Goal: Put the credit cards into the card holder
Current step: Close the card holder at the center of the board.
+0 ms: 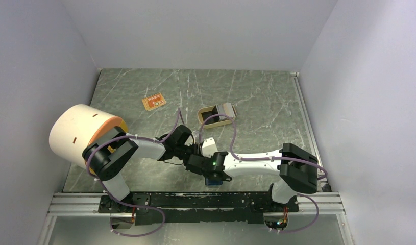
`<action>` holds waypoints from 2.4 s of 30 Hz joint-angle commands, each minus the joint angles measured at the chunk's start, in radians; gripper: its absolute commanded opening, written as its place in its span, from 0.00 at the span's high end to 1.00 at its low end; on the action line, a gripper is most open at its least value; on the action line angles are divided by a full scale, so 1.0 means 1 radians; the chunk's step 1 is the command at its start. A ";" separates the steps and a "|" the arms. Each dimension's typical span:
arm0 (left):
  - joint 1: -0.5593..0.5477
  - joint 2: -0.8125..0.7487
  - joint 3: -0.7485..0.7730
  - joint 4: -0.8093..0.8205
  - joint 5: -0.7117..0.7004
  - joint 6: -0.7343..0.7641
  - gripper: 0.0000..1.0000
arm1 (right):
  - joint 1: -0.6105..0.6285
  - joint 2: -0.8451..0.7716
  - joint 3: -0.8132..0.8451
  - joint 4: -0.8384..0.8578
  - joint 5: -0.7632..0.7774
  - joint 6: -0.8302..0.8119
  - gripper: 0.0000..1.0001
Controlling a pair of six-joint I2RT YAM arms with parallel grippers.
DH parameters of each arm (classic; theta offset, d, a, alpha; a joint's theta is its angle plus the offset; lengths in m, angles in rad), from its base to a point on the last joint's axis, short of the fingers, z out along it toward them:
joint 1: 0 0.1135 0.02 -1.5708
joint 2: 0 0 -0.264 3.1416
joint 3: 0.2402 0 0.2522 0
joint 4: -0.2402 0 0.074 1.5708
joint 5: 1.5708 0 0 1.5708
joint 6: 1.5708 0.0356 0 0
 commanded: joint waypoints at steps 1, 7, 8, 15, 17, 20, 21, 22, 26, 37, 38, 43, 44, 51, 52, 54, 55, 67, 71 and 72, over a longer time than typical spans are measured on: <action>-0.008 0.007 0.014 -0.018 0.003 0.020 0.74 | 0.007 -0.026 -0.007 -0.001 -0.002 0.013 0.98; -0.008 0.015 0.007 -0.006 0.007 0.015 0.74 | 0.012 -0.030 -0.012 -0.015 0.004 0.025 1.00; -0.008 0.016 0.009 -0.006 0.008 0.015 0.74 | 0.013 -0.031 -0.013 -0.017 0.005 0.026 1.00; -0.008 0.020 0.013 -0.006 0.008 0.016 0.74 | 0.013 -0.058 -0.011 -0.015 -0.008 0.017 1.00; -0.008 0.022 0.011 -0.001 0.009 0.013 0.74 | 0.013 -0.061 -0.016 -0.007 -0.016 0.014 1.00; -0.008 0.024 0.008 0.004 0.011 0.013 0.74 | 0.014 -0.060 -0.040 0.024 -0.039 0.010 1.00; -0.008 0.023 0.008 0.004 0.012 0.012 0.74 | 0.013 -0.062 -0.050 0.038 -0.047 0.010 1.00; -0.008 0.022 0.008 0.003 0.010 0.012 0.74 | 0.012 -0.062 -0.057 0.045 -0.051 0.011 1.00; -0.008 0.020 0.007 0.000 0.009 0.013 0.74 | 0.012 -0.052 -0.063 0.047 -0.042 0.012 1.00; -0.008 0.026 0.017 -0.006 0.010 0.014 0.74 | -0.002 -0.091 -0.083 0.122 -0.088 -0.021 1.00; -0.008 0.029 0.019 -0.004 0.011 0.015 0.74 | -0.003 -0.094 -0.078 0.120 -0.088 -0.022 1.00; -0.009 0.026 0.013 -0.003 0.009 0.014 0.74 | -0.013 -0.116 -0.100 0.146 -0.105 -0.028 1.00; -0.008 0.024 0.011 -0.003 0.008 0.014 0.74 | -0.013 -0.121 -0.103 0.151 -0.107 -0.026 1.00; -0.008 0.029 0.010 0.008 0.013 0.008 0.75 | -0.015 -0.131 -0.089 0.146 -0.103 -0.027 1.00; -0.008 0.030 0.008 0.008 0.012 0.008 0.74 | -0.016 -0.131 -0.092 0.148 -0.108 -0.027 1.00; -0.008 0.029 0.008 0.010 0.012 0.008 0.75 | -0.017 -0.132 -0.105 0.160 -0.116 -0.026 1.00; -0.008 0.028 0.008 0.009 0.012 0.008 0.75 | -0.020 -0.129 -0.110 0.162 -0.119 -0.024 1.00; -0.008 0.024 0.006 0.006 0.009 0.010 0.75 | -0.057 -0.142 -0.159 0.215 -0.176 -0.040 1.00; -0.008 0.026 0.005 0.008 0.010 0.008 0.75 | -0.061 -0.159 -0.160 0.208 -0.185 -0.040 1.00; -0.008 0.027 0.005 0.007 0.010 0.009 0.75 | -0.064 -0.163 -0.160 0.207 -0.188 -0.041 1.00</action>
